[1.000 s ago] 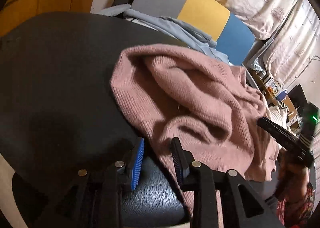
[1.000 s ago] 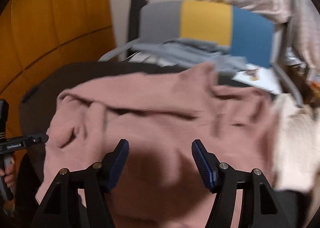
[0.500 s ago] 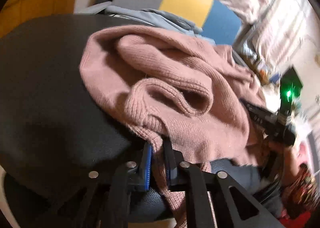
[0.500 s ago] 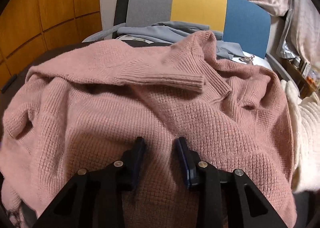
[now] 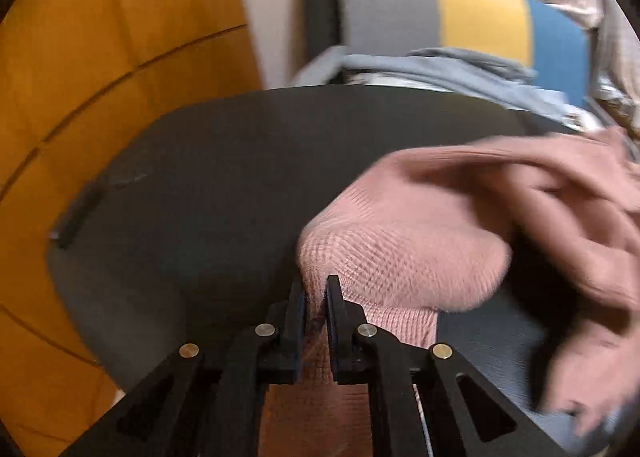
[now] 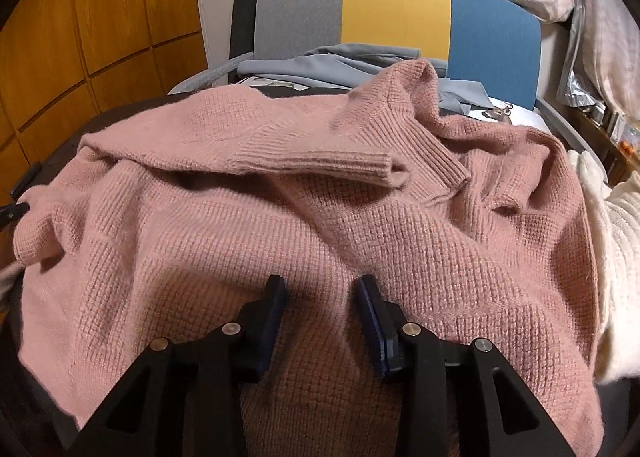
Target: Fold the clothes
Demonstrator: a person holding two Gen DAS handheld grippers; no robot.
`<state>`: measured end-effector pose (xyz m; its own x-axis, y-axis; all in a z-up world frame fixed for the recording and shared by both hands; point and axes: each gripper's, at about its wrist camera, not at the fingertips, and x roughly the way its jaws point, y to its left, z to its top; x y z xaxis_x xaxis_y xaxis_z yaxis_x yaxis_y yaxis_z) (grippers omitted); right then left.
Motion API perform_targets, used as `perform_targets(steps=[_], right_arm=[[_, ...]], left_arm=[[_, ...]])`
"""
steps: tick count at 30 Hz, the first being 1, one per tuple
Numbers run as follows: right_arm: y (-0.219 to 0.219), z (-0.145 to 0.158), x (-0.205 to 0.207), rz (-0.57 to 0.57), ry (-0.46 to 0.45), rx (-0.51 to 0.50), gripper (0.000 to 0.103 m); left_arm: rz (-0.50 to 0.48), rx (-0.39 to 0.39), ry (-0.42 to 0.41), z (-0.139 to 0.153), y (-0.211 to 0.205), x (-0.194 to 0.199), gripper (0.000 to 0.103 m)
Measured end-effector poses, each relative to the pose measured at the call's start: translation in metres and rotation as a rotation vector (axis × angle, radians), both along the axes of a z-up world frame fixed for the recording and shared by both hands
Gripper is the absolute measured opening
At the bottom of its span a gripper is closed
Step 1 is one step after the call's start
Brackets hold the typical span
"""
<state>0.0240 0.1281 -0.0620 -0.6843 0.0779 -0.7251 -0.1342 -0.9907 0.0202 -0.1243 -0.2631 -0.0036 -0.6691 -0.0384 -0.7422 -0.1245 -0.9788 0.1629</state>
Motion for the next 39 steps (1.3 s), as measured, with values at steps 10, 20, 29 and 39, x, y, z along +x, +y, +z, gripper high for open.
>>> perform_targets(steps=[10,20,29,39], right_arm=[[0.001,0.001,-0.001,0.001,-0.002,0.009,0.04],[0.003,0.001,-0.001,0.002,-0.002,0.004,0.04],[-0.001,0.001,-0.001,0.001,-0.01,0.032,0.043],[0.007,0.003,-0.001,0.029,-0.01,-0.034,0.053]], left_arm=[[0.079,-0.199,-0.112,-0.026,-0.046,-0.08,0.024],[0.299,-0.477,-0.163,-0.028,-0.119,-0.093,0.023],[0.014,-0.1,0.057,0.014,-0.017,-0.023,0.022],[-0.454,0.064,0.039,-0.008,0.22,0.042,0.025]])
